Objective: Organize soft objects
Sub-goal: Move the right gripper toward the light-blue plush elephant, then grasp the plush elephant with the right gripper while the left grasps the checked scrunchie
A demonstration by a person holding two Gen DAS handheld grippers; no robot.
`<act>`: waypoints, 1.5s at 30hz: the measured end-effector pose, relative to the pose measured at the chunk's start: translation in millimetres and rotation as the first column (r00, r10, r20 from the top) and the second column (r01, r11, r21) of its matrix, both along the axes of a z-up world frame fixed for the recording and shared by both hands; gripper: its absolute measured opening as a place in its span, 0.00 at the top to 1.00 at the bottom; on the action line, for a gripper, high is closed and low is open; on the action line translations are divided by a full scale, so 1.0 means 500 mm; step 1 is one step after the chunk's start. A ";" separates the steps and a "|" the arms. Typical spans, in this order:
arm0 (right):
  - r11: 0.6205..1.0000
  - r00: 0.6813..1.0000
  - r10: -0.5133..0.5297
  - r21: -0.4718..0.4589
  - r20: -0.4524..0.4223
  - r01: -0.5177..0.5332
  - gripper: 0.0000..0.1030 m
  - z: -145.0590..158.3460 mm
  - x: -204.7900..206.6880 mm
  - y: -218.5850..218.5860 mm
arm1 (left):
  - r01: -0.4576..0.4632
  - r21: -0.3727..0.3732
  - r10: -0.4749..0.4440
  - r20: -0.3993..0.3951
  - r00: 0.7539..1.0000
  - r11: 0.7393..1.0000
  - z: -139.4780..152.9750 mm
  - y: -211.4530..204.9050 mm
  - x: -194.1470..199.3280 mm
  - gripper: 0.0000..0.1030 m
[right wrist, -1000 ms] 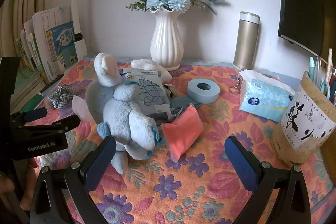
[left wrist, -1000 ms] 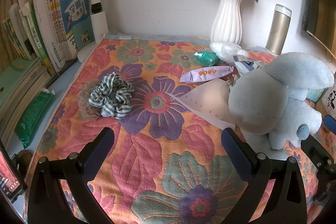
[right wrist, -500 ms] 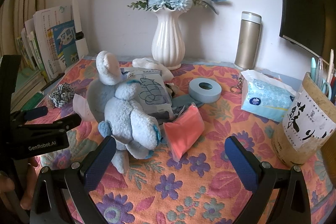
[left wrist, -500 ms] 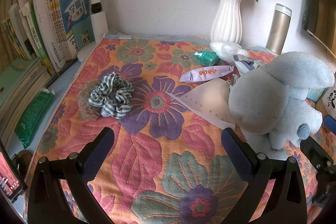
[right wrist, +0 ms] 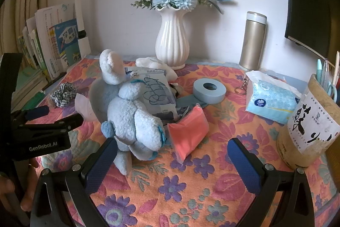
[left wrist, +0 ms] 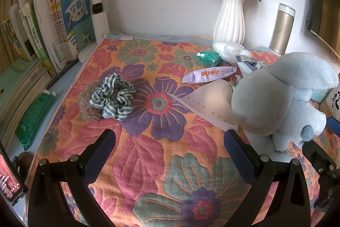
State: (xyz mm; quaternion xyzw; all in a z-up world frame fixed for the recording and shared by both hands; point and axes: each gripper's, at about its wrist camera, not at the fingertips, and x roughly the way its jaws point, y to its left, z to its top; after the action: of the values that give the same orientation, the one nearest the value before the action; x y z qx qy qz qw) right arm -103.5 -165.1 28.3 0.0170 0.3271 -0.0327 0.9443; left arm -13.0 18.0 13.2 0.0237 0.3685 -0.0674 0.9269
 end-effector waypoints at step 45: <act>0.967 0.956 0.237 -0.056 -0.173 -0.250 0.61 0.020 0.087 0.066 | -0.132 0.028 0.134 -0.103 0.986 0.991 0.001 0.145 0.121 0.56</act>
State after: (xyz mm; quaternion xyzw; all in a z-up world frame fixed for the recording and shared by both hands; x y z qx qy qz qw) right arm -59.9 -132.0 38.0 -0.0629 0.4022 0.0699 0.9107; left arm 47.7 90.6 13.8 0.0051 0.4179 -0.0026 0.9085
